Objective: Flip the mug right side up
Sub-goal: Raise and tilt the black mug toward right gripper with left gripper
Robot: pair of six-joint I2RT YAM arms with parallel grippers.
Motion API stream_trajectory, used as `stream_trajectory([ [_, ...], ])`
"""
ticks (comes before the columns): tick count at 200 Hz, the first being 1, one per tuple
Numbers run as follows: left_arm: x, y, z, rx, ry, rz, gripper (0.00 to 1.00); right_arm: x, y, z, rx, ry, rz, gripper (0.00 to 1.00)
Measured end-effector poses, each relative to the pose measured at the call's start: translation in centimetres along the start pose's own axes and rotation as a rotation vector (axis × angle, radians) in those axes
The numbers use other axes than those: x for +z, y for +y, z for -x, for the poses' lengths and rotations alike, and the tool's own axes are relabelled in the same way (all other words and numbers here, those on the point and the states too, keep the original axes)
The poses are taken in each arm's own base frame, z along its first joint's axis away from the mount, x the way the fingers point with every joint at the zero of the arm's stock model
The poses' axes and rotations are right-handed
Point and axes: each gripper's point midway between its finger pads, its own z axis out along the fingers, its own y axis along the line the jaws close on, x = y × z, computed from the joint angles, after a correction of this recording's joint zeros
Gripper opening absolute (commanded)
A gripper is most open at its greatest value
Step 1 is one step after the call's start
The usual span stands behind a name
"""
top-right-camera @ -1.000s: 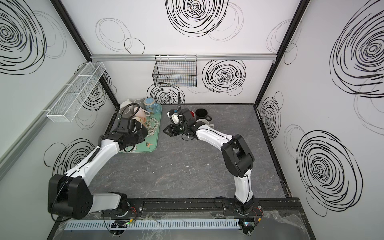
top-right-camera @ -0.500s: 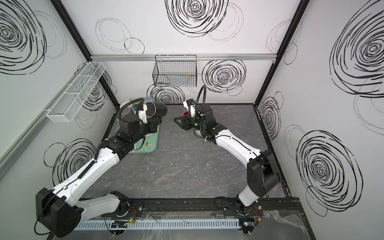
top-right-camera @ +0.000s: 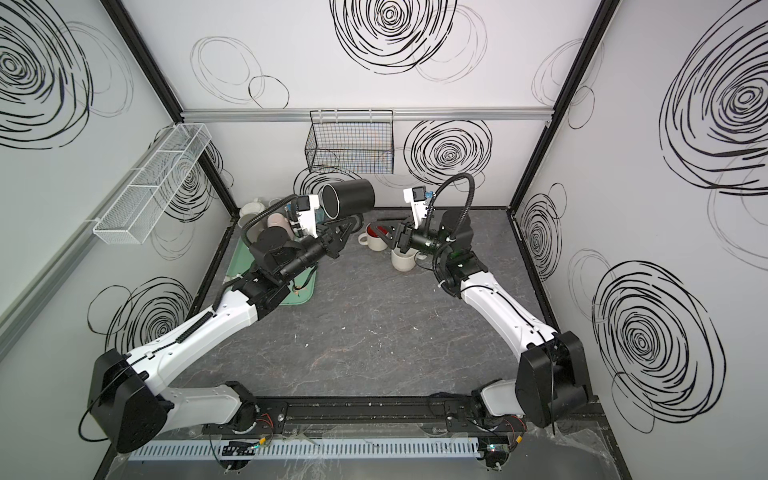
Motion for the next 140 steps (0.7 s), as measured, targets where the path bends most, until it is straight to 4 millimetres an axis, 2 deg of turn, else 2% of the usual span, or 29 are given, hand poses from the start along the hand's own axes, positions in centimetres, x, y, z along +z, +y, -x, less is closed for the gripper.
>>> stream_trajectory([
  [22, 0.3, -2.1, 1.1, -0.002, -0.037, -0.080, 0.00, -0.2, 1.7, 0.7, -0.019, -0.013, 0.060, 0.54],
  [50, 0.5, -3.9, 1.7, -0.004, -0.054, -0.150, 0.00, -0.3, 2.5, 1.2, -0.004, -0.020, 0.098, 0.53],
  [98, 0.6, -5.1, 1.3, -0.017, -0.035, -0.213, 0.00, -0.9, 3.5, 2.7, 0.014, -0.067, 0.144, 0.48],
  [140, 0.6, -6.0, 0.9, -0.025, -0.004, -0.261, 0.00, -0.9, 3.6, 3.0, 0.027, -0.080, 0.163, 0.36],
])
